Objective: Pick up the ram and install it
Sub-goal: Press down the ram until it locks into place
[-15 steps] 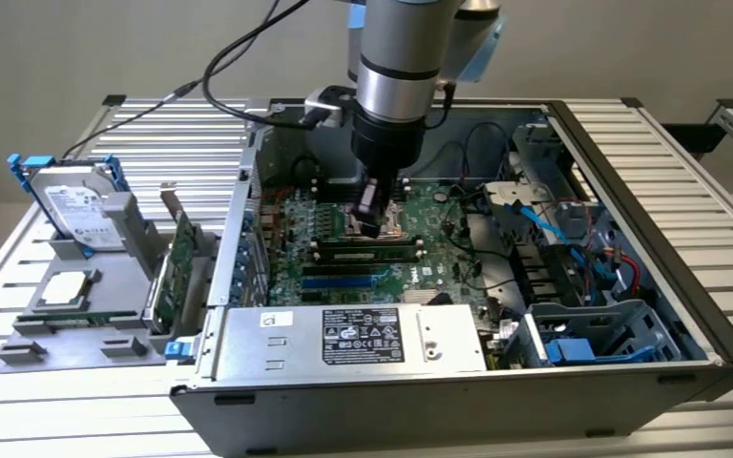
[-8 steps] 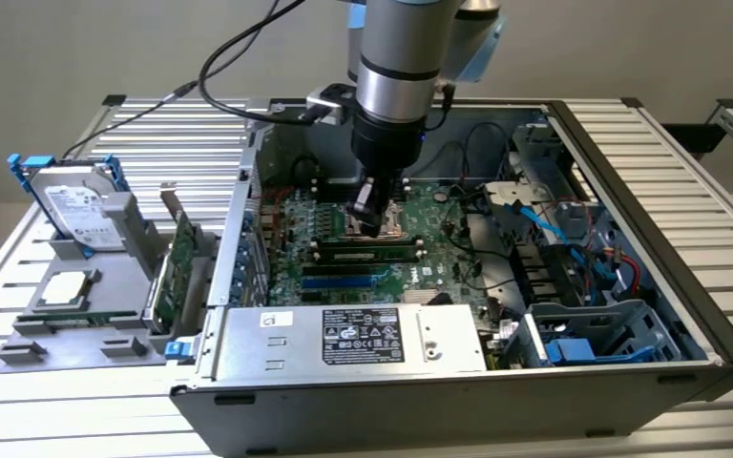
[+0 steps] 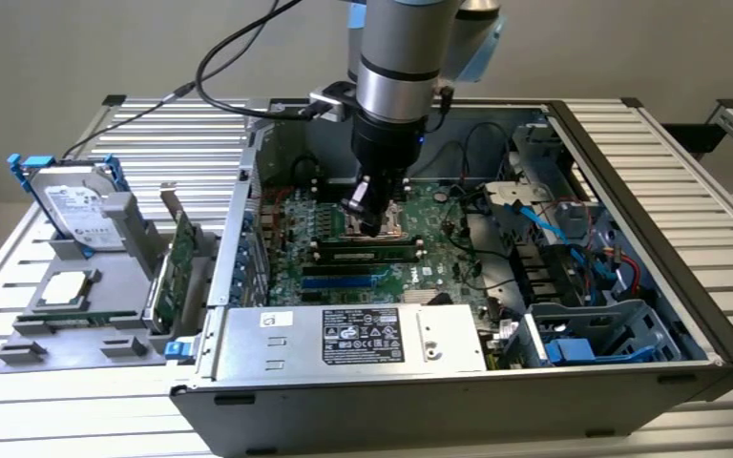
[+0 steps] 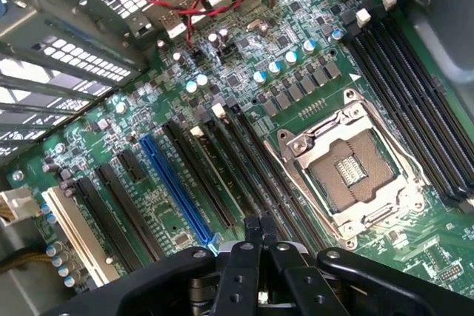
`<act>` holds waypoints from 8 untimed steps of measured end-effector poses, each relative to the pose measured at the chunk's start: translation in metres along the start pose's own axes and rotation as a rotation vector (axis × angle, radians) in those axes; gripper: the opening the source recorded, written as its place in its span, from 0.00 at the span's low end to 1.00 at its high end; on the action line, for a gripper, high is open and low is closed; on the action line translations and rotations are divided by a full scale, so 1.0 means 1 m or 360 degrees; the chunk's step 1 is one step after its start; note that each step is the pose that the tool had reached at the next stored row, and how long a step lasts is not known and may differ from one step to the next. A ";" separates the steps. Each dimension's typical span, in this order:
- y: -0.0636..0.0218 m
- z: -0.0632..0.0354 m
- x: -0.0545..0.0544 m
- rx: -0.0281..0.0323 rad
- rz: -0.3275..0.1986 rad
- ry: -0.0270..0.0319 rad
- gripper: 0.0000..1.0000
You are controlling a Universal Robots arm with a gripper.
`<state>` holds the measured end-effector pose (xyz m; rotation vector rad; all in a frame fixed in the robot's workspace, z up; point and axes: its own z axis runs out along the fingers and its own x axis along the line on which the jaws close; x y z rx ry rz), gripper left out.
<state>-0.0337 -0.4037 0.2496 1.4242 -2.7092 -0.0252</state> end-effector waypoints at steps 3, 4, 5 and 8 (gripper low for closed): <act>0.0000 0.0000 0.000 -0.00039 0.0068 -0.00038 0.11; 0.0000 0.0000 0.000 -0.00052 0.0091 -0.00051 0.11; 0.0000 0.0000 0.000 -0.00066 0.0113 -0.00063 0.11; 0.0000 0.0000 0.000 -0.00108 0.0183 -0.00100 0.11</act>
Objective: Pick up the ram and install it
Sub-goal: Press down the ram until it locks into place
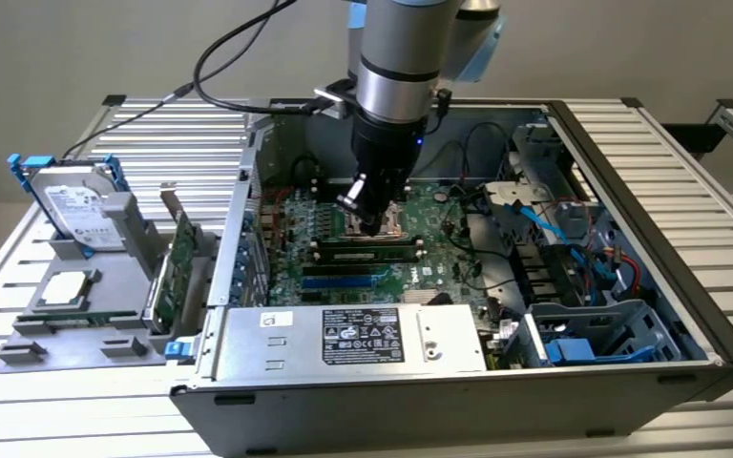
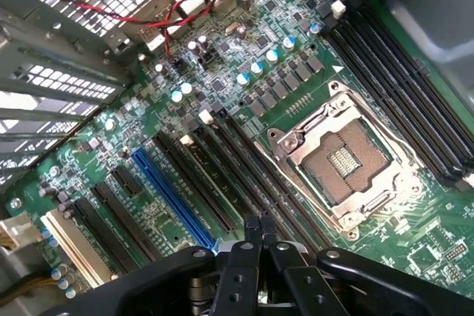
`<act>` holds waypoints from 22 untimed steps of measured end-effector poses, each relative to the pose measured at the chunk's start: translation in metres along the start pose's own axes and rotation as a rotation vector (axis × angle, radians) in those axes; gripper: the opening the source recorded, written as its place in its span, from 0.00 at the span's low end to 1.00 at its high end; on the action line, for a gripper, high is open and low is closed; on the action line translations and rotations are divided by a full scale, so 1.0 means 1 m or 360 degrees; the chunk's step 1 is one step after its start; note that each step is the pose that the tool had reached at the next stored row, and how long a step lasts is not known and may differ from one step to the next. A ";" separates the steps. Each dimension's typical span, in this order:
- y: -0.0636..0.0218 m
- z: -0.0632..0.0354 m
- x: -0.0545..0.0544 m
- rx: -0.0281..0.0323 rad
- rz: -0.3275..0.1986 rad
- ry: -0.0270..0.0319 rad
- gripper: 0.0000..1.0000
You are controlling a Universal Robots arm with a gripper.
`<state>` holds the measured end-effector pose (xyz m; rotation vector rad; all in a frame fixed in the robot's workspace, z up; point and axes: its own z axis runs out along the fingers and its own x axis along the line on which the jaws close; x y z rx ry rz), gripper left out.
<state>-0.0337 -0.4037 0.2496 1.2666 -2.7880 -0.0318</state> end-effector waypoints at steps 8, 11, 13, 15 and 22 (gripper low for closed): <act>0.0000 0.0002 0.000 -0.00126 0.0198 -0.00104 0.11; 0.0000 0.0003 0.000 -0.00173 0.0274 -0.00143 0.11; 0.0000 0.0004 0.000 -0.00204 0.0322 -0.00169 0.11; 0.0000 0.0006 0.000 -0.00235 0.0372 -0.00198 0.11; -0.0001 0.0018 0.000 -0.00321 0.0535 -0.00299 0.11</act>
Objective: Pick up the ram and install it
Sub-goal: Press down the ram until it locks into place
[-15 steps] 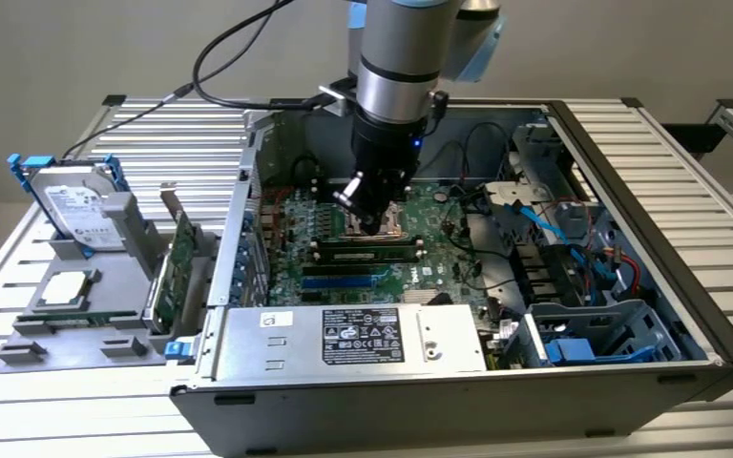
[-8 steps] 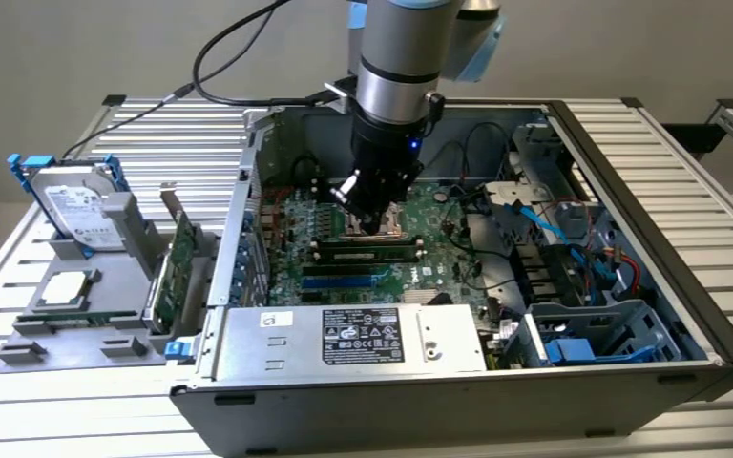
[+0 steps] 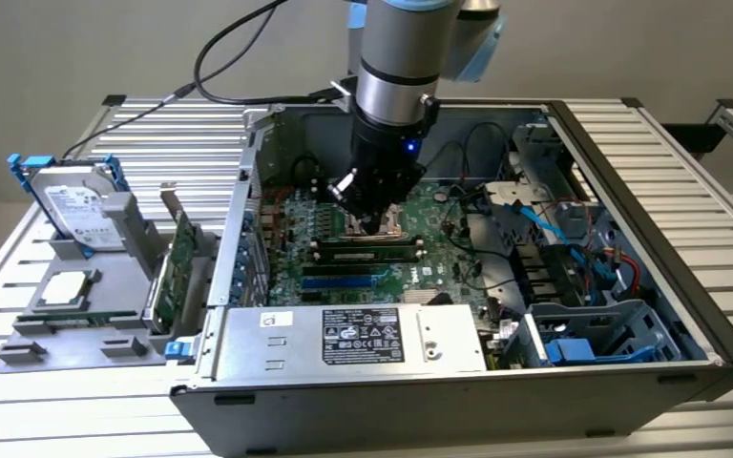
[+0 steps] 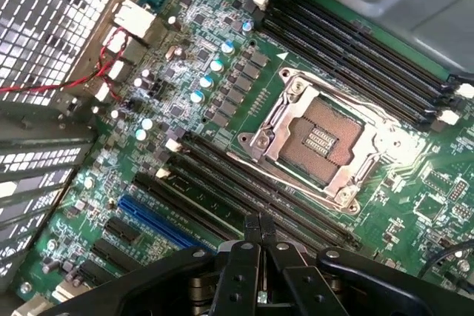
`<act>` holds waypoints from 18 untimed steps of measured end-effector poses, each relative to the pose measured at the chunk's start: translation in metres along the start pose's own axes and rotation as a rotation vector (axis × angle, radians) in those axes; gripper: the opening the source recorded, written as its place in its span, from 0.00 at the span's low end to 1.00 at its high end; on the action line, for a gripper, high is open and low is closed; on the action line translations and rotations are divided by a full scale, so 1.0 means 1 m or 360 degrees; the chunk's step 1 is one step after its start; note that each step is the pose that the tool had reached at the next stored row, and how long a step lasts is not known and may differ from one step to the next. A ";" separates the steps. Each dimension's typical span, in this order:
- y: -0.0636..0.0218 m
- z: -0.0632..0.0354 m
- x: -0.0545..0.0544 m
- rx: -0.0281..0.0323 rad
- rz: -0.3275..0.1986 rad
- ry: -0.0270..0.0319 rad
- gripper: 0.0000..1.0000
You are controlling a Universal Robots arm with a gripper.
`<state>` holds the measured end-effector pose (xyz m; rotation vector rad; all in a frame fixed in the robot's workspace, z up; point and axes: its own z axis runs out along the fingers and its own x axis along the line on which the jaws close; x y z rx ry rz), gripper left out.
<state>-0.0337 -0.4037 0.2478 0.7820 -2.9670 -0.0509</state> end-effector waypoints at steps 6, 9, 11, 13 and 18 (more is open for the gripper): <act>-0.0001 0.0012 0.000 -0.00076 0.0140 -0.00089 0.11; -0.0001 0.0015 0.000 -0.00110 0.0206 -0.00135 0.11; -0.0001 0.0016 0.000 -0.00135 0.0249 -0.00161 0.11; -0.0001 0.0016 0.000 -0.00159 0.0291 -0.00183 0.11; -0.0001 0.0016 0.000 -0.00228 0.0404 -0.00242 0.11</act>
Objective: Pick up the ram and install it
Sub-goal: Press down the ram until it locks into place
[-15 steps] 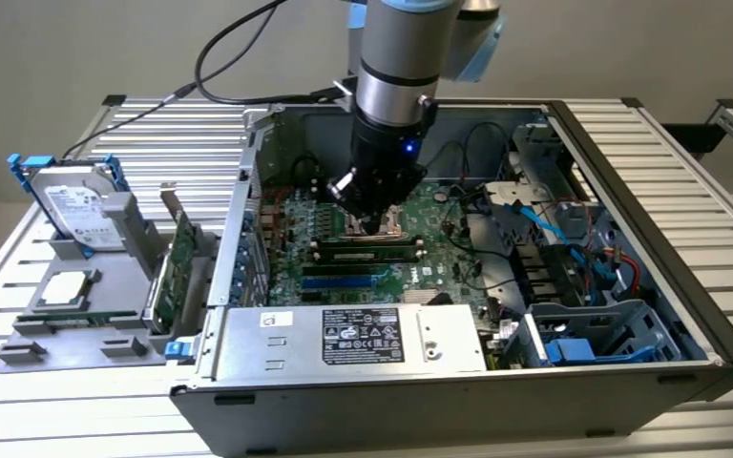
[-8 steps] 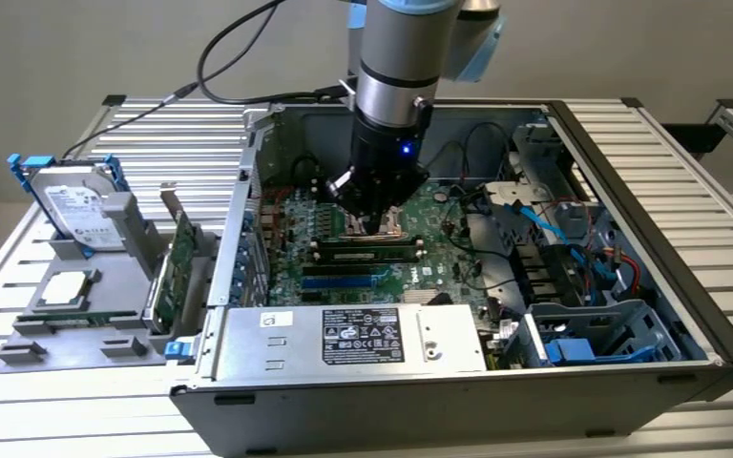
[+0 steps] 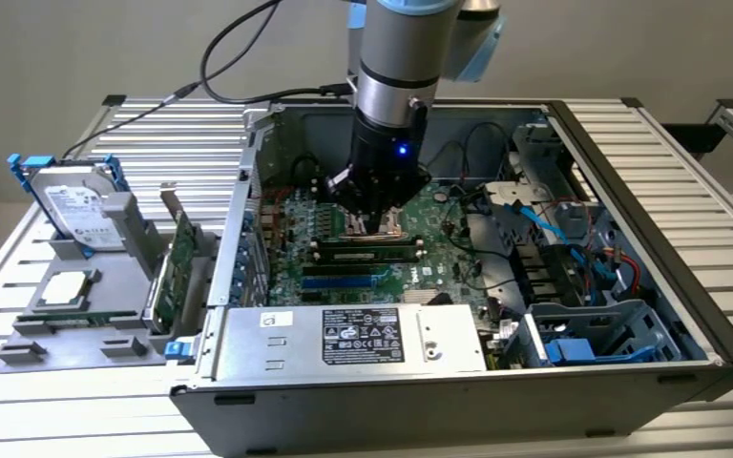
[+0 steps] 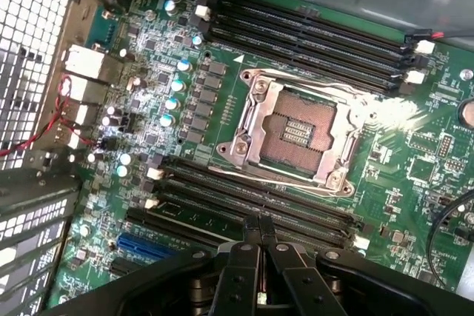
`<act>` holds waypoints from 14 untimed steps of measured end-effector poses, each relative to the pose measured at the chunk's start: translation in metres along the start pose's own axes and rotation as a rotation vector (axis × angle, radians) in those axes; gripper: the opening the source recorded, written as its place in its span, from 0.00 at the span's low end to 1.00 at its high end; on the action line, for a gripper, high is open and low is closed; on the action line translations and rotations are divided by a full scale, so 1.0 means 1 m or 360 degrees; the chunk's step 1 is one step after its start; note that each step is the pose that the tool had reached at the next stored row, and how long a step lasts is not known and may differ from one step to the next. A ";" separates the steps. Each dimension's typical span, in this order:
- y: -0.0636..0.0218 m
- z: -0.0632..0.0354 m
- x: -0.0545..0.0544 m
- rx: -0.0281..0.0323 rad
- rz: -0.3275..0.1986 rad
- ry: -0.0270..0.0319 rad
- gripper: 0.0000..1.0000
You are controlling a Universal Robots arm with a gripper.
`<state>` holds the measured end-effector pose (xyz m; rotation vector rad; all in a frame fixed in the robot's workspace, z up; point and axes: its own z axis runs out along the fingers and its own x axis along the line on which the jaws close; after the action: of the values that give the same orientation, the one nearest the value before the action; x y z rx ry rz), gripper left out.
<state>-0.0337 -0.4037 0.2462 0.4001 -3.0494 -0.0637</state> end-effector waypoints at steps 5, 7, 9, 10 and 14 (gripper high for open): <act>0.0000 0.0000 0.000 -0.00067 0.0113 -0.00058 0.11; 0.0000 0.0000 0.000 -0.00094 0.0161 -0.00082 0.11; 0.0000 0.0000 0.000 -0.00122 0.0207 -0.00104 0.11; 0.0000 0.0000 0.000 -0.00134 0.0228 -0.00115 0.11; -0.0001 -0.0011 0.000 -0.00175 0.0293 -0.00149 0.11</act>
<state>-0.0337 -0.4038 0.2473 0.1170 -3.0774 -0.0728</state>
